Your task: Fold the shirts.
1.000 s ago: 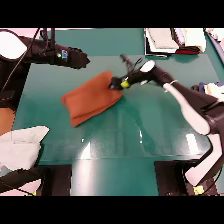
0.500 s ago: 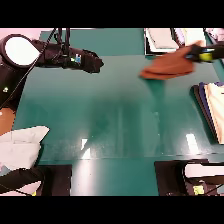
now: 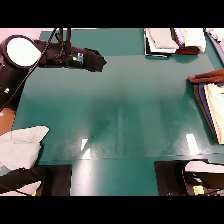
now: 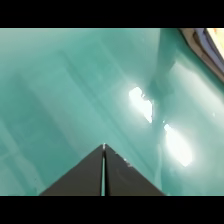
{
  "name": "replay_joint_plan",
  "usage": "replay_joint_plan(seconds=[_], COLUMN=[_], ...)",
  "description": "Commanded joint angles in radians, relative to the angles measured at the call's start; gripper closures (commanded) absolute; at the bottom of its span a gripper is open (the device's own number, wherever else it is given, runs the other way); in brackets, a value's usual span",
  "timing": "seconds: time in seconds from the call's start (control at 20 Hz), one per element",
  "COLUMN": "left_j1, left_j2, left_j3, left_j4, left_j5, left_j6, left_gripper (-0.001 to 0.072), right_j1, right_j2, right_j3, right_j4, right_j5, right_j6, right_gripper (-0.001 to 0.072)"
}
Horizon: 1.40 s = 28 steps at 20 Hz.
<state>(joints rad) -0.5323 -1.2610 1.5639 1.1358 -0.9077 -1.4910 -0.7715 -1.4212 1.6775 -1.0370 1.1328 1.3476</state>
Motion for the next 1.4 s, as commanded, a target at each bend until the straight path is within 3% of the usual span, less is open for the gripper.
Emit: replay_joint_plan(seconds=[0.0, 0.25, 0.4, 0.9, 0.95, 1.05, 1.1, 1.25, 1.35], left_j1=[0.000, 0.000, 0.000, 0.000, 0.000, 0.000, 0.000, 0.000, 0.000], left_j2=[0.000, 0.000, 0.000, 0.000, 0.000, 0.000, 0.000, 0.000, 0.000], left_j3=[0.001, 0.001, 0.001, 0.001, 0.001, 0.000, 0.001, 0.000, 0.000], left_j4=[-0.001, -0.002, -0.002, -0.002, -0.002, -0.002, -0.002, -0.002, -0.002], left_j5=[0.002, -0.006, -0.027, -0.036, -0.037, -0.036, -0.036, -0.035, -0.035], left_j6=[-0.002, -0.002, -0.001, 0.007, 0.007, 0.007, 0.007, 0.007, 0.007], left_gripper=[0.0681, 0.0681, 0.0681, 0.0681, 0.0681, 0.0681, 0.0681, 0.0681, 0.0681], right_j1=[-0.012, -0.034, -0.079, -0.306, -0.330, -0.372, -0.395, -0.400, -0.332], right_j2=[0.002, 0.003, 0.029, 0.364, 0.382, 0.404, 0.407, 0.407, 0.407], right_j3=[0.111, 0.255, 0.220, -0.442, -0.488, -0.554, -0.569, -0.542, -0.489], right_j4=[-0.005, -0.006, -0.040, -0.366, -0.402, -0.470, -0.486, -0.415, -0.287], right_j5=[-0.007, 0.094, 0.180, 0.188, 0.187, 0.175, 0.170, 0.139, 0.090], right_j6=[-0.002, 0.000, 0.010, 0.008, 0.008, 0.008, 0.008, 0.010, 0.010], right_gripper=[0.0696, 0.0696, 0.0696, 0.0679, 0.0560, 0.0241, 0.0146, 0.0127, 0.0128])
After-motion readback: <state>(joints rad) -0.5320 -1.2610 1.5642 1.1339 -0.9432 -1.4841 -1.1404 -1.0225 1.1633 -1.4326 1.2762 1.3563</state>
